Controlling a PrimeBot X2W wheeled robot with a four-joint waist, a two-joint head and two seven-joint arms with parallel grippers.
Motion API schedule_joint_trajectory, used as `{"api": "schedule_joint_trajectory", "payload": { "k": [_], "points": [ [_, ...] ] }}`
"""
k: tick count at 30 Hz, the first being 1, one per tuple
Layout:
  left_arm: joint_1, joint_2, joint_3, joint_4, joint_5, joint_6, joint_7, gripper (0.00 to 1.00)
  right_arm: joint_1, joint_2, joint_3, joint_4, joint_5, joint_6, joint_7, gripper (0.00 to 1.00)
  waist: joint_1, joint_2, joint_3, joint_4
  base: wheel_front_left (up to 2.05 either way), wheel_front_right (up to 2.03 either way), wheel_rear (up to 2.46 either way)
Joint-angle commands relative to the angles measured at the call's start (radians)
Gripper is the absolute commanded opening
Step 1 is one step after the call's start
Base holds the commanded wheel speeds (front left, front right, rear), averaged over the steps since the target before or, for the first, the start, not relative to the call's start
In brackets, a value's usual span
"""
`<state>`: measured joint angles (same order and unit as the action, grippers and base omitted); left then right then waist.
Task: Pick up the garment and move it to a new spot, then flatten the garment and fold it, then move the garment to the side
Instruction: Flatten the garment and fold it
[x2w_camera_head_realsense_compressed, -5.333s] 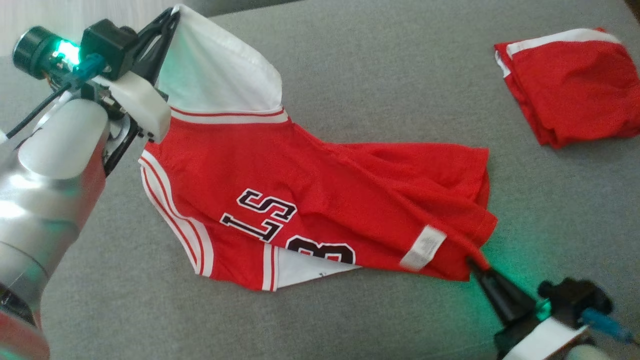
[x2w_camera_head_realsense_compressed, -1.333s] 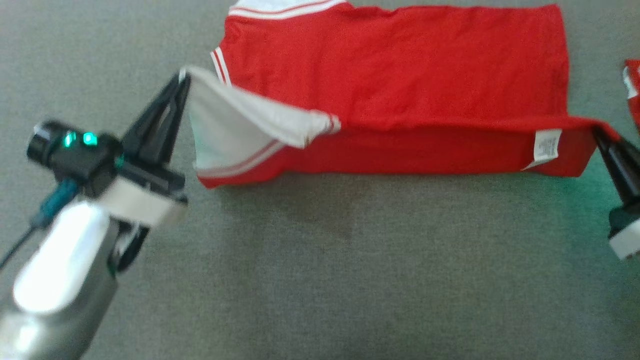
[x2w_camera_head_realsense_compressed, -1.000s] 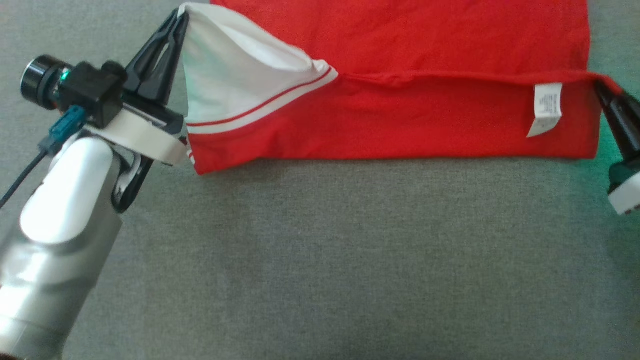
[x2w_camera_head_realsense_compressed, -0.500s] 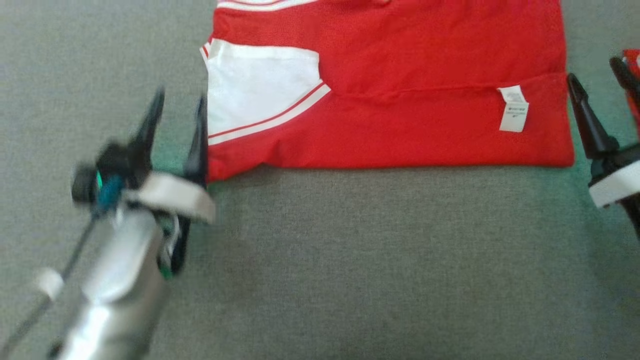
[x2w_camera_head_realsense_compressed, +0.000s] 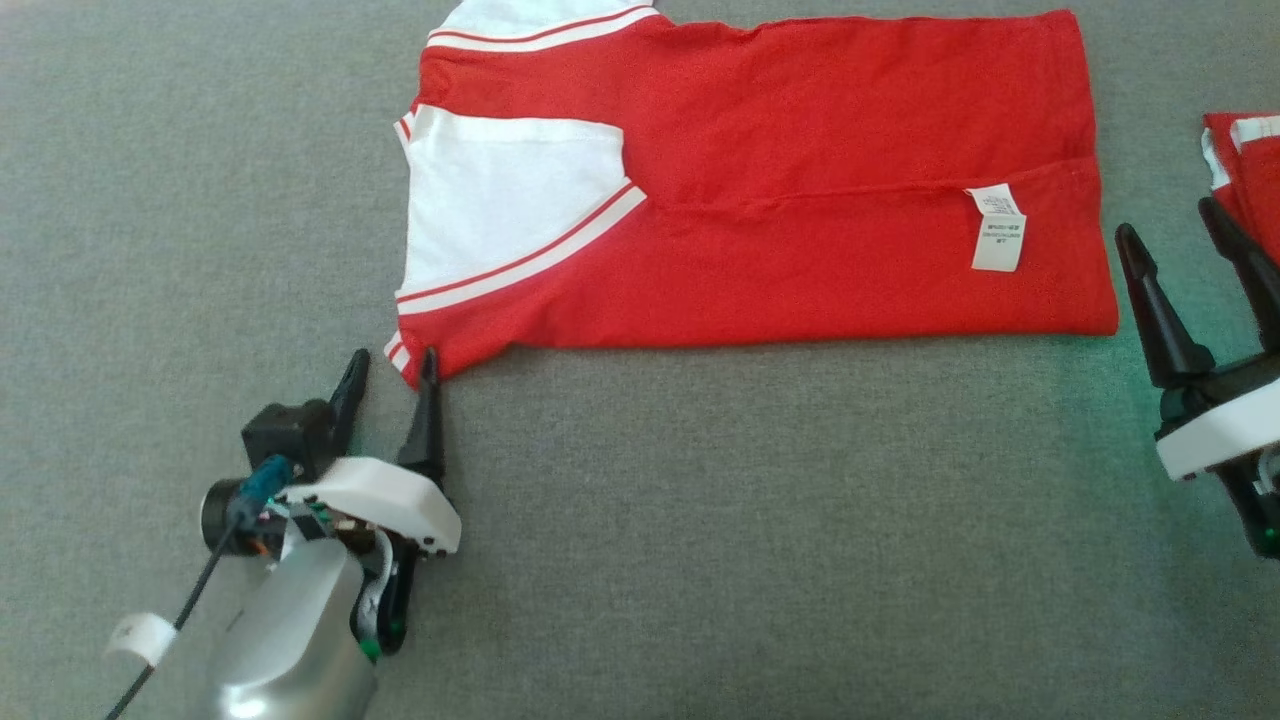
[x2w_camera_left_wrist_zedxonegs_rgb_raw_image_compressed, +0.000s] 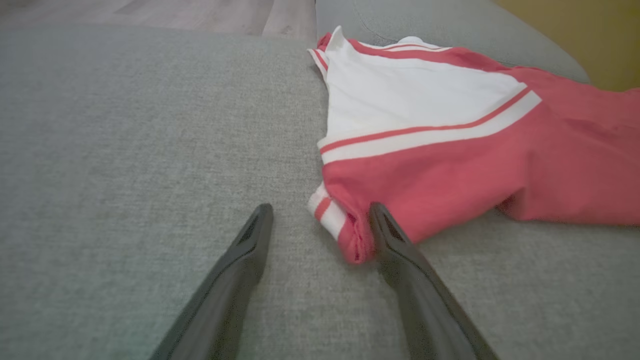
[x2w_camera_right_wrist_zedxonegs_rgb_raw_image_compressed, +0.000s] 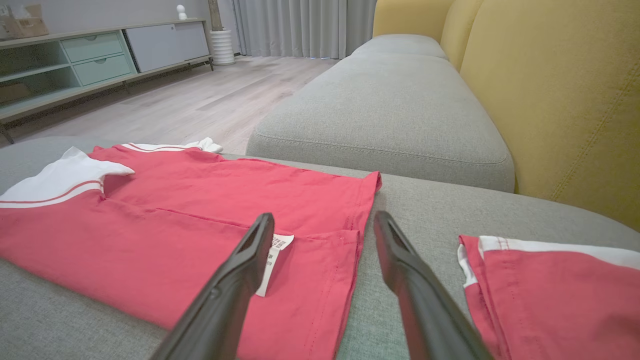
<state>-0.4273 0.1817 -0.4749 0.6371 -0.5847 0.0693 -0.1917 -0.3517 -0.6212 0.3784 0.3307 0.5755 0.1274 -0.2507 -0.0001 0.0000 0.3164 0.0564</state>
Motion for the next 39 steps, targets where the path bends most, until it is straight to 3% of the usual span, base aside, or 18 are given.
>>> {"api": "schedule_joint_trajectory", "payload": {
  "k": [1,2,3,12,24,25,26,27,28,33,39],
  "points": [
    [-0.032,0.018,0.028,0.006,-0.013,-0.005,0.019,0.39,0.012,-0.020,0.003,-0.024,-0.008,0.003,-0.011,1.00,0.0001,0.0000,0.002,-0.004,0.00,0.00,0.00],
    [-0.034,0.018,0.025,0.015,-0.014,-0.008,0.024,0.09,0.011,-0.018,0.006,-0.021,-0.007,0.003,-0.011,1.00,0.0001,0.0000,0.001,-0.006,0.00,0.00,0.00],
    [-0.034,0.016,0.020,0.023,-0.015,-0.015,0.030,0.00,0.011,-0.017,0.010,-0.016,-0.004,0.003,-0.011,1.00,0.0001,0.0000,0.000,-0.007,0.00,0.00,0.00],
    [-0.034,0.034,-0.004,0.024,0.002,-0.052,-0.011,0.00,0.010,0.021,0.037,0.158,0.030,0.003,-0.008,1.00,0.0001,0.0000,-0.037,0.015,0.00,0.00,0.00],
    [-0.050,0.054,-0.023,-0.009,0.021,-0.059,-0.022,0.00,-0.066,0.094,0.080,0.341,0.072,0.003,0.119,1.00,0.0001,0.0000,-0.038,0.048,0.00,0.00,0.00],
    [-0.051,0.054,-0.024,-0.012,0.021,-0.059,-0.024,0.00,-0.072,0.096,0.086,0.347,0.081,0.003,0.127,0.96,0.0001,0.0000,-0.038,0.049,0.00,0.00,0.00],
    [-0.052,0.054,-0.026,-0.014,0.022,-0.059,-0.025,0.00,-0.077,0.097,0.094,0.354,0.091,0.003,0.142,0.74,0.0001,0.0000,-0.039,0.050,0.00,0.00,0.00],
    [-0.053,0.054,-0.027,-0.016,0.023,-0.059,-0.026,0.00,-0.081,0.097,0.103,0.358,0.101,0.003,0.155,0.26,0.0001,0.0000,-0.040,0.051,0.00,0.00,0.00],
    [-0.054,0.055,-0.028,-0.017,0.024,-0.059,-0.027,0.00,-0.085,0.097,0.112,0.362,0.112,0.003,0.172,0.00,0.0001,0.0000,-0.042,0.050,0.00,0.00,0.00],
    [-0.041,0.059,-0.037,-0.025,0.026,-0.056,-0.028,0.00,-0.083,0.069,0.154,0.354,0.162,0.003,0.223,0.00,0.0001,0.0000,-0.069,0.050,0.00,0.00,0.00],
    [0.046,0.087,-0.048,-0.076,0.022,-0.047,-0.023,0.00,-0.017,-0.011,0.192,0.288,0.214,0.003,0.232,0.00,0.0001,0.0000,-0.124,0.035,0.00,0.00,0.00]
  ]
}}
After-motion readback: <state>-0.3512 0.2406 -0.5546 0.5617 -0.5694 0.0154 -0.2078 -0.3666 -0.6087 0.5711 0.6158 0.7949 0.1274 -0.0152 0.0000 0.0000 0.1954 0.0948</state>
